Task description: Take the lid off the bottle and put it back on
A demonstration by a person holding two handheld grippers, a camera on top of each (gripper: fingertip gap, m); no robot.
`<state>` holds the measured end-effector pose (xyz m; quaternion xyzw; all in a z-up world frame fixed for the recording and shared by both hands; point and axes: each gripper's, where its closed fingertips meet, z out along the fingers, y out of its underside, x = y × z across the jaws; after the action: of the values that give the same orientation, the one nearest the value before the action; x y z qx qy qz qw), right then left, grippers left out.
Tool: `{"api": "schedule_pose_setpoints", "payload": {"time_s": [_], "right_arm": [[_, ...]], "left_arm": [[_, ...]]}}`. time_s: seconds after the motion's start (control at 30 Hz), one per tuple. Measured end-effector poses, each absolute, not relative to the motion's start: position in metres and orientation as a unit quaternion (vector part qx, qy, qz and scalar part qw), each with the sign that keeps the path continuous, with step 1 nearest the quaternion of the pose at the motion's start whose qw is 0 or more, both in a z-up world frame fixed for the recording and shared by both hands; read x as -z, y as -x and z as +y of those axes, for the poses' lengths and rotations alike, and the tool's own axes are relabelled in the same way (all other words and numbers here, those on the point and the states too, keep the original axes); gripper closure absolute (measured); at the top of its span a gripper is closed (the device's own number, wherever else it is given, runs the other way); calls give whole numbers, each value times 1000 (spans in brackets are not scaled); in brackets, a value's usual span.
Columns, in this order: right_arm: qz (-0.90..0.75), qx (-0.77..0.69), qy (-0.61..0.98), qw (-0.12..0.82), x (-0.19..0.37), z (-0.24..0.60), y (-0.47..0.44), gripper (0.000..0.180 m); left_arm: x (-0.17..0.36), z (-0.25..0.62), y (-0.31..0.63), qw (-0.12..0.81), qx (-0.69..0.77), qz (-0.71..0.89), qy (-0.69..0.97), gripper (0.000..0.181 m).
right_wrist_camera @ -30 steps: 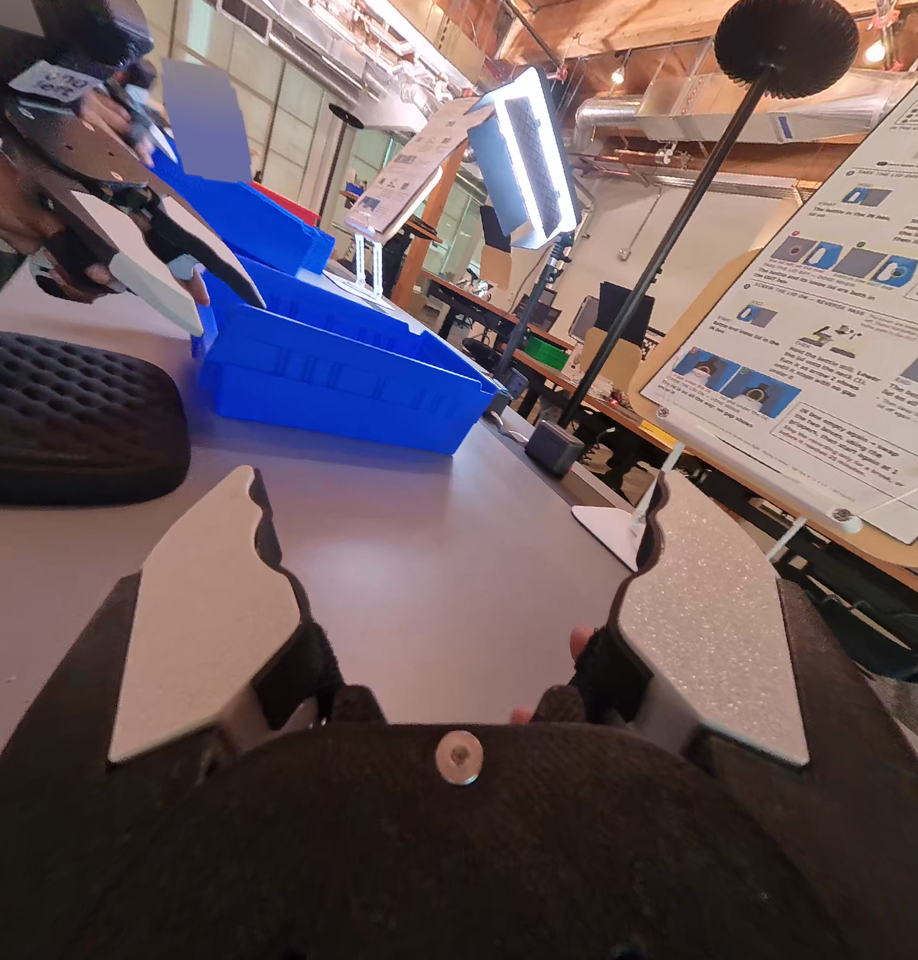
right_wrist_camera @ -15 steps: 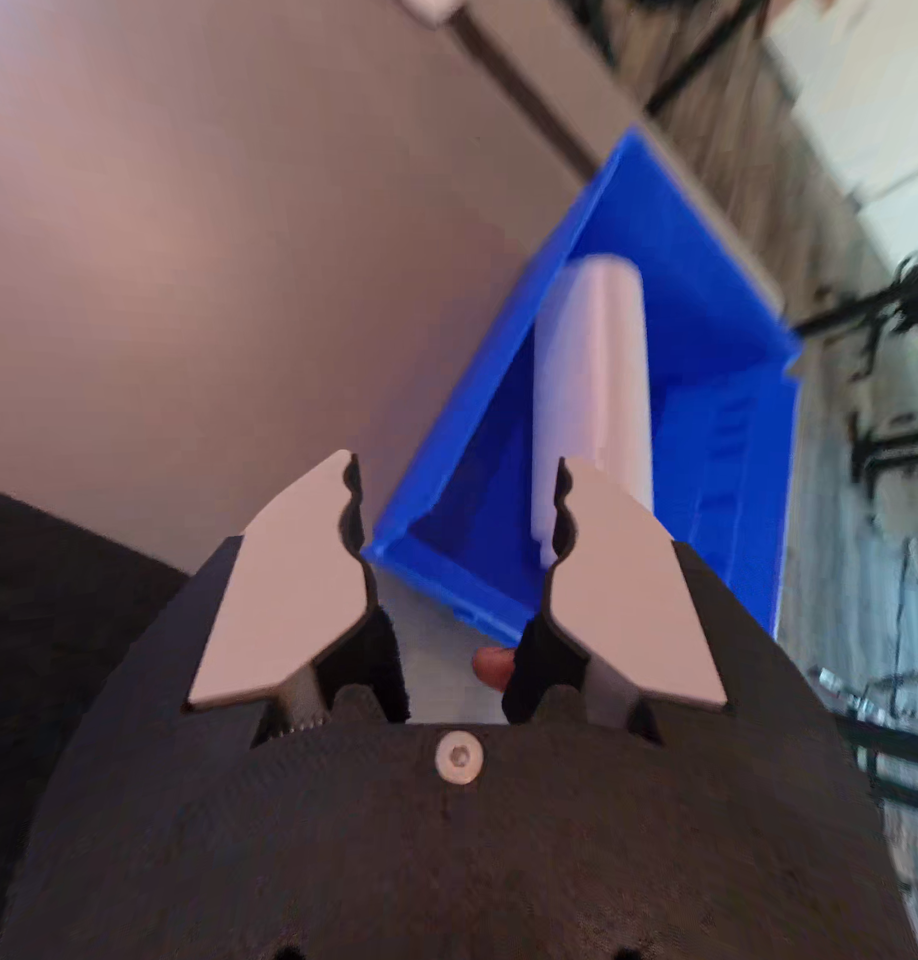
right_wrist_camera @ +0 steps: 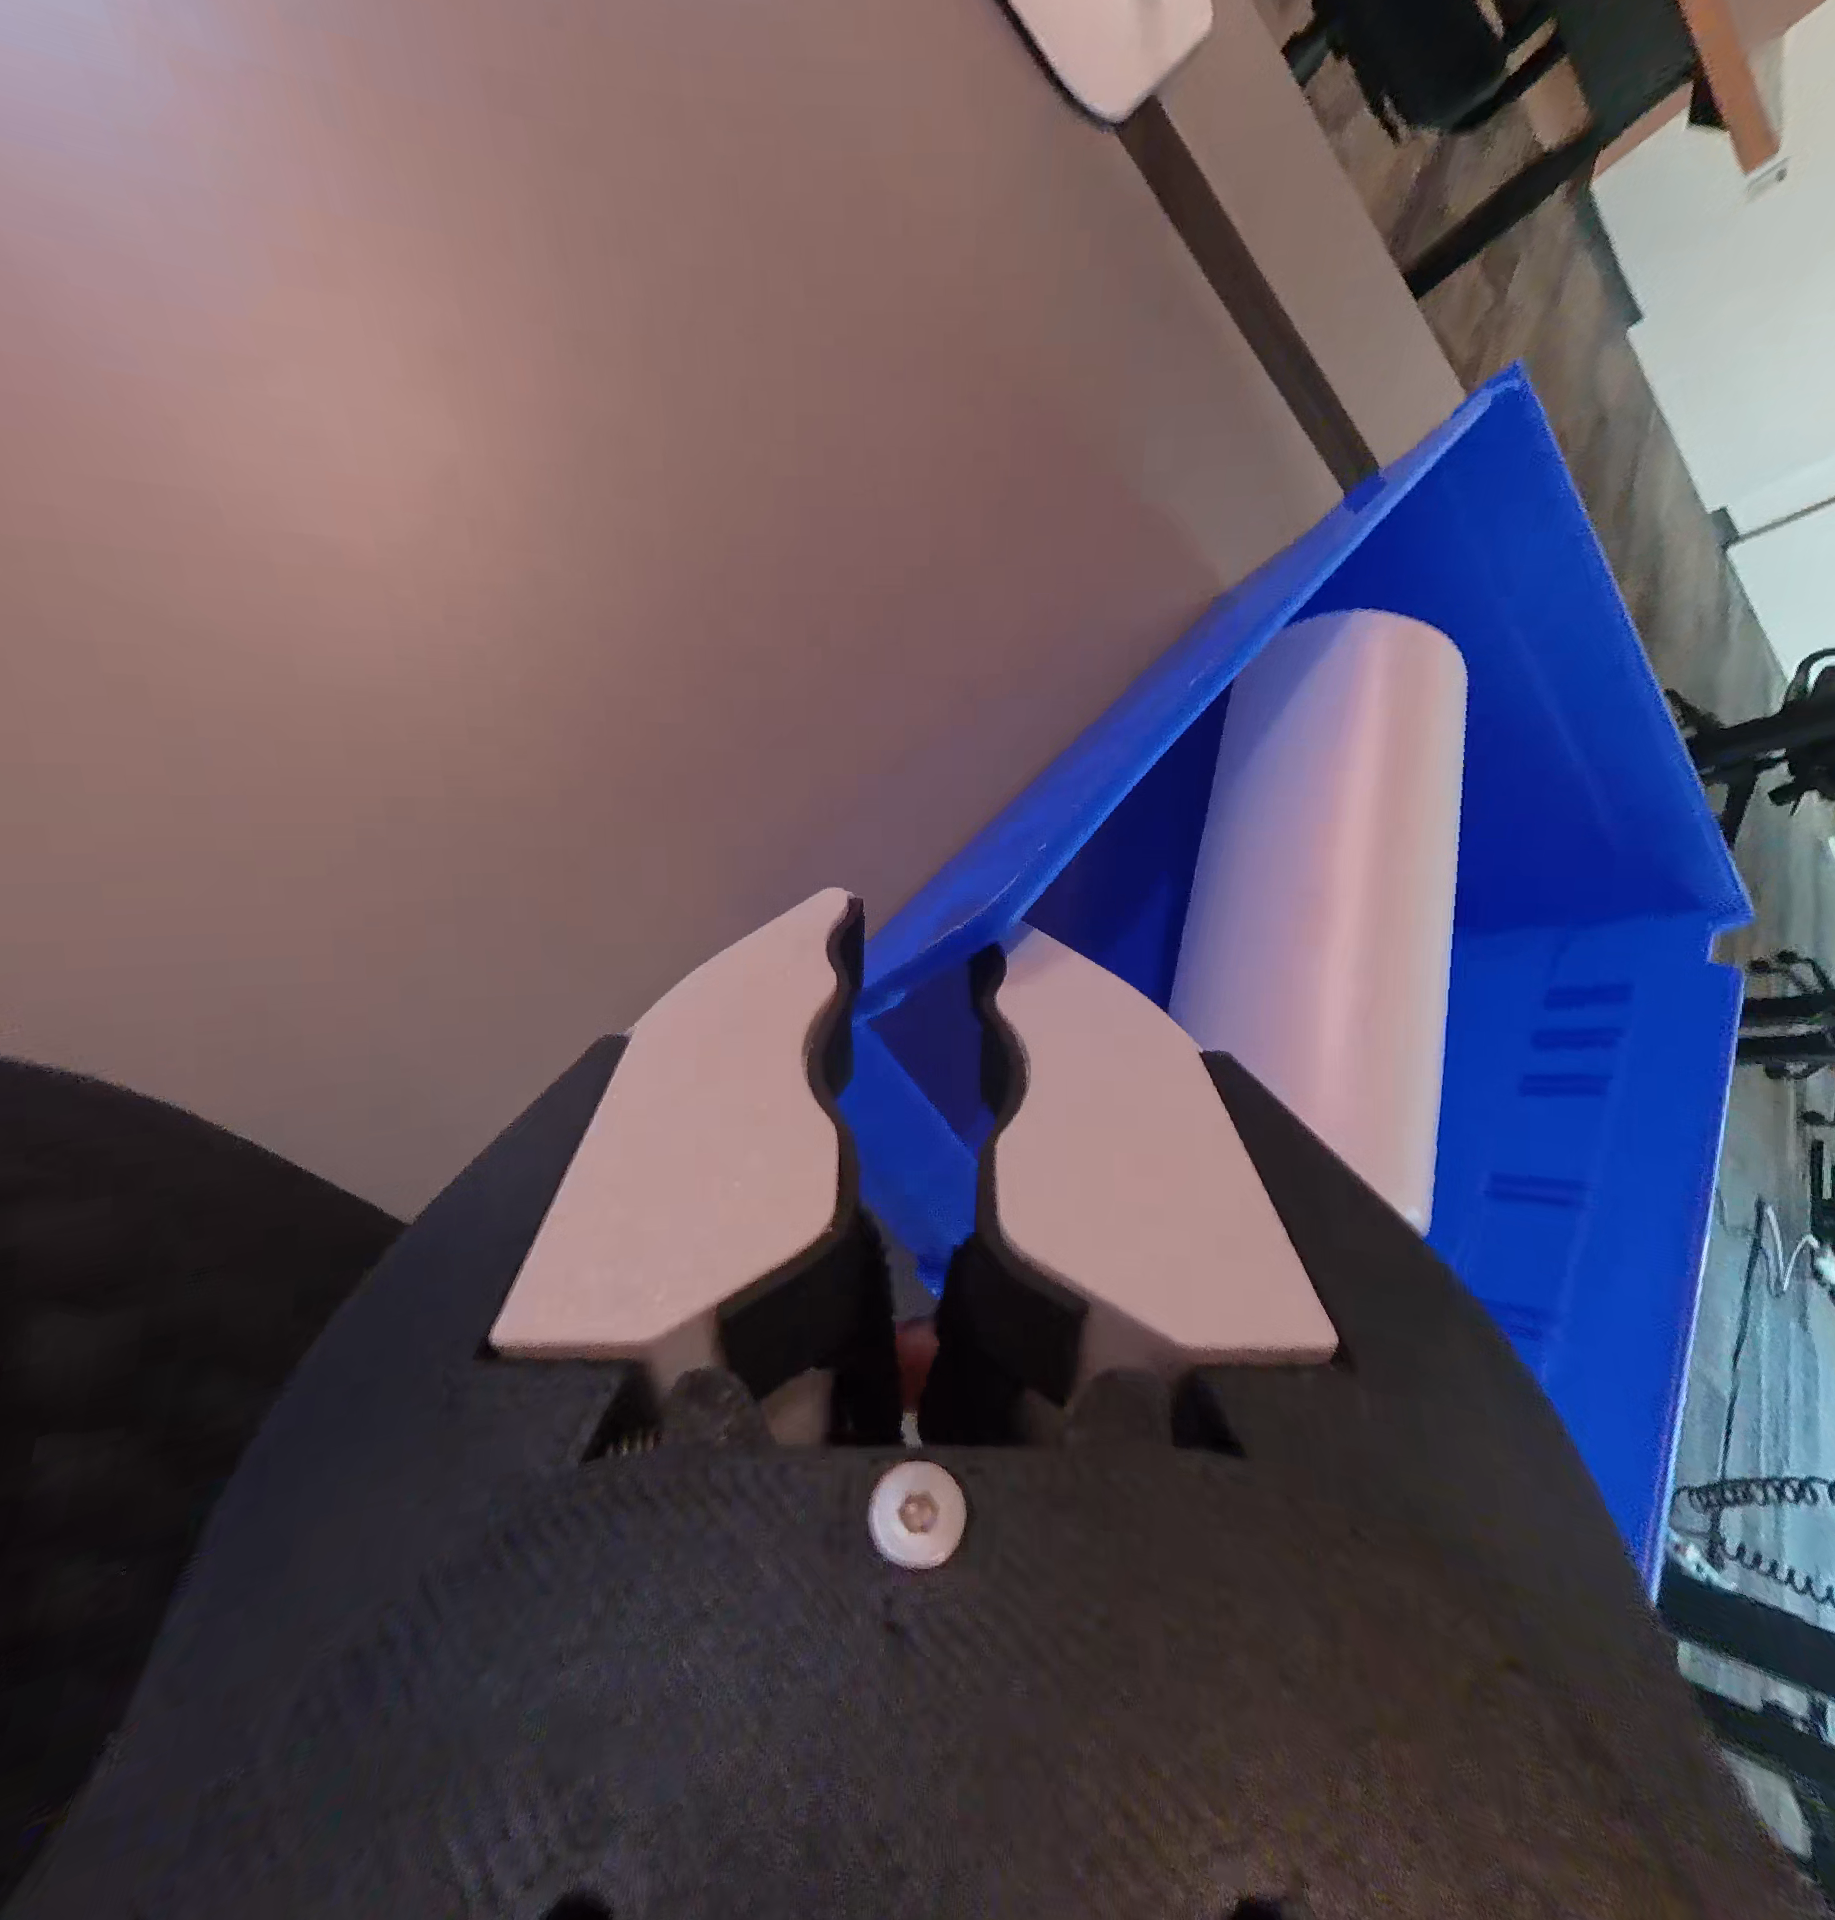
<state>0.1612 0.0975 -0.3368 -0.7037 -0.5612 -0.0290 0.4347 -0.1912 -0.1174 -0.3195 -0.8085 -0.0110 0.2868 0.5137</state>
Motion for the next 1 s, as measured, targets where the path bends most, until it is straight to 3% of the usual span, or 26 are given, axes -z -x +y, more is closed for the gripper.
{"api": "schedule_pose_setpoints", "payload": {"time_s": [0.03, 1.0], "right_arm": [[-565, 28, 697, 440, 337, 94, -153, 160], [-686, -71, 564, 454, 335, 12, -1, 156]], "left_arm": [[319, -117, 191, 515, -288, -13, 807, 175], [306, -130, 206, 571, -280, -69, 769, 176]]}}
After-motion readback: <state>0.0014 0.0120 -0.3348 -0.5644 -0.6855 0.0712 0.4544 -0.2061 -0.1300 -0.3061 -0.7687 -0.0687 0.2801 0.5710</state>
